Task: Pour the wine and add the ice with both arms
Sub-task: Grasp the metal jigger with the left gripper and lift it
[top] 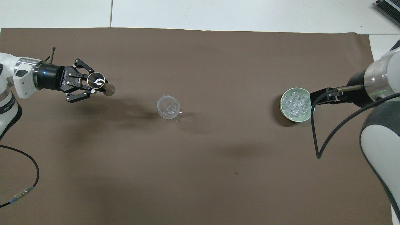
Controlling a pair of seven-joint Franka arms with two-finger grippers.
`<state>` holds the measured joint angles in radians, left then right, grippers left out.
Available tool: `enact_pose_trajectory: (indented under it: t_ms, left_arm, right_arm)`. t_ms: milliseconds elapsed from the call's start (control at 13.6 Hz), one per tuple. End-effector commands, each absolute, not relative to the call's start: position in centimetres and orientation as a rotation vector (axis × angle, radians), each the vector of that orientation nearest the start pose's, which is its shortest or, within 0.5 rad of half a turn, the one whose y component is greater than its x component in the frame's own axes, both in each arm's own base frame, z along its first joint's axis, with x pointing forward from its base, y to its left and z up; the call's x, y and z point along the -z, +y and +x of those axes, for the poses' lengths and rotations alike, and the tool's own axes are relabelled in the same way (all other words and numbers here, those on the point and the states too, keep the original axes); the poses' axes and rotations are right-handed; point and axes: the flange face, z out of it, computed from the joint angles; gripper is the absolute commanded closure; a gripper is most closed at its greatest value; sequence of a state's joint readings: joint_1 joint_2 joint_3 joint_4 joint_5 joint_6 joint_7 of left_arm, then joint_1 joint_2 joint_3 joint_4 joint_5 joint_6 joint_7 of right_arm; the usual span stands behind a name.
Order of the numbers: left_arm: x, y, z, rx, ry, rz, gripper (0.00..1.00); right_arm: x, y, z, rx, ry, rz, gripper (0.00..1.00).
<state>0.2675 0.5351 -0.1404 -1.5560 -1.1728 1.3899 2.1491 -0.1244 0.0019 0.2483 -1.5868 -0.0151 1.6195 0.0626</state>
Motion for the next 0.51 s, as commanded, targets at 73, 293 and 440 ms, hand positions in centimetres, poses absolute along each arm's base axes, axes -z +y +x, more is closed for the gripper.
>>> enact_pose_trajectory:
  t_ms: [73,293,440]
  left_arm:
    - [-39.3,-5.7,64.0,-0.971,-1.48,1.181,0.96]
    - [-40.1,-7.2,62.9,-0.951,-1.491,1.212,0.96]
    - [-40.5,-8.4,62.4,-0.909,-1.467,1.243,0.96]
  right_arm:
    - [-62.2,6.3,55.6,0.071,-0.117,-3.13,0.0]
    - [-62.2,6.3,55.6,0.069,-0.12,-3.13,0.0]
    - [-62.2,6.3,55.6,0.069,-0.117,-3.13,0.0]
